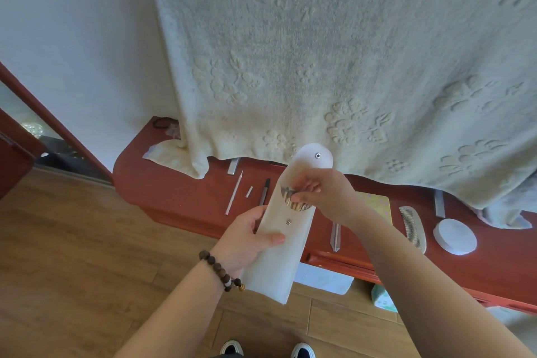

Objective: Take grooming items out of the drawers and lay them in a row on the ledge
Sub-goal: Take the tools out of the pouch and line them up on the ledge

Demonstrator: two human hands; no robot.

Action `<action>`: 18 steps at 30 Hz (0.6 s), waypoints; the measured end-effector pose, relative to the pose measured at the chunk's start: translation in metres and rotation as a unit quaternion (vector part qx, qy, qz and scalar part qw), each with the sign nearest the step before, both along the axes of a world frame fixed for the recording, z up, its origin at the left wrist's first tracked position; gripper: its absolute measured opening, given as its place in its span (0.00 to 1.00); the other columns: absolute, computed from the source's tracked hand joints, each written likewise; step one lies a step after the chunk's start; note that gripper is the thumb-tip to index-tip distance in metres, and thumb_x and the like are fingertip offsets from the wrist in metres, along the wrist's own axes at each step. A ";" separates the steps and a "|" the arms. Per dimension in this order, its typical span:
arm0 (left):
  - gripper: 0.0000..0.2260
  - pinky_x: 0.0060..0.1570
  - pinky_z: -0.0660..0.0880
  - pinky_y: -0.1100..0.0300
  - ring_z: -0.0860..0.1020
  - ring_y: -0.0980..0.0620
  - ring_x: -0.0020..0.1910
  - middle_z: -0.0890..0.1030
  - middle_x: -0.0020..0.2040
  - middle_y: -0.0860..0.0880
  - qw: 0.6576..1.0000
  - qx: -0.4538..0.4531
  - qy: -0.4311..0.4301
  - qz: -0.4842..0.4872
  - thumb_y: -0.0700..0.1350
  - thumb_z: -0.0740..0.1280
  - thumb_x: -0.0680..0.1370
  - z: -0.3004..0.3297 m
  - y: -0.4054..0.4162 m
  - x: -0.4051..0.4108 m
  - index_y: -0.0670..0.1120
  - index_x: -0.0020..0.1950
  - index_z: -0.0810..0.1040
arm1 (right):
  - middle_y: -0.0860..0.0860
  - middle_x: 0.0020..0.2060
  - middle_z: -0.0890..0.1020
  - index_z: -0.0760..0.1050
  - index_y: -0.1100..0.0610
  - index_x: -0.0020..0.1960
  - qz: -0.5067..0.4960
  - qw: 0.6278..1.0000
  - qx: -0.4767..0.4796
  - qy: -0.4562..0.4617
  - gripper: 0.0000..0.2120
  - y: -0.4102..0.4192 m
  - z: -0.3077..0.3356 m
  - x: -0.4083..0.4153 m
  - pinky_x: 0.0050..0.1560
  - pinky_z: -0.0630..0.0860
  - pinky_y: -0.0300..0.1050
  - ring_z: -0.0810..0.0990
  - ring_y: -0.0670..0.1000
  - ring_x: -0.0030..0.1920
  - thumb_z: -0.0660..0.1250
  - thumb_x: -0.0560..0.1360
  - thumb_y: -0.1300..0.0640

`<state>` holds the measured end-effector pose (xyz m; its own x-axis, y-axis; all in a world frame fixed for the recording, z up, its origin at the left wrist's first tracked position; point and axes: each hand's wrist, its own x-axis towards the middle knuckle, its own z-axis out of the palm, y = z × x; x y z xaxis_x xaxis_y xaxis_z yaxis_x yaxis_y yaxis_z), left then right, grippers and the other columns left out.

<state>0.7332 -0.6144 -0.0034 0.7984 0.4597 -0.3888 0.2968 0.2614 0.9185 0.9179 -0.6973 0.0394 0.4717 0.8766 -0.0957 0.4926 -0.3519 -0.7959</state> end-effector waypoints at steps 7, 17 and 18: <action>0.20 0.54 0.77 0.39 0.82 0.42 0.52 0.84 0.54 0.46 1.000 0.000 0.006 -0.001 0.41 0.74 0.67 0.000 0.001 0.004 0.48 0.58 0.78 | 0.52 0.34 0.83 0.83 0.57 0.40 -0.062 0.996 0.042 0.040 0.01 0.004 -0.008 0.002 0.38 0.74 0.36 0.80 0.49 0.36 0.74 0.68 0.62; 0.20 0.53 0.77 0.37 0.82 0.41 0.52 0.83 0.55 0.44 0.999 -0.023 0.007 0.021 0.38 0.74 0.70 -0.006 0.012 -0.002 0.45 0.61 0.76 | 0.53 0.45 0.84 0.75 0.57 0.59 -0.129 0.971 0.084 0.185 0.17 0.001 -0.009 0.020 0.47 0.80 0.43 0.84 0.53 0.40 0.72 0.72 0.55; 0.20 0.53 0.78 0.38 0.82 0.42 0.52 0.83 0.55 0.44 1.000 -0.017 0.009 0.021 0.37 0.73 0.71 -0.006 0.013 -0.001 0.45 0.62 0.75 | 0.53 0.45 0.85 0.76 0.57 0.58 -0.123 0.972 0.072 0.187 0.17 0.000 -0.010 0.018 0.46 0.80 0.41 0.84 0.52 0.40 0.73 0.72 0.56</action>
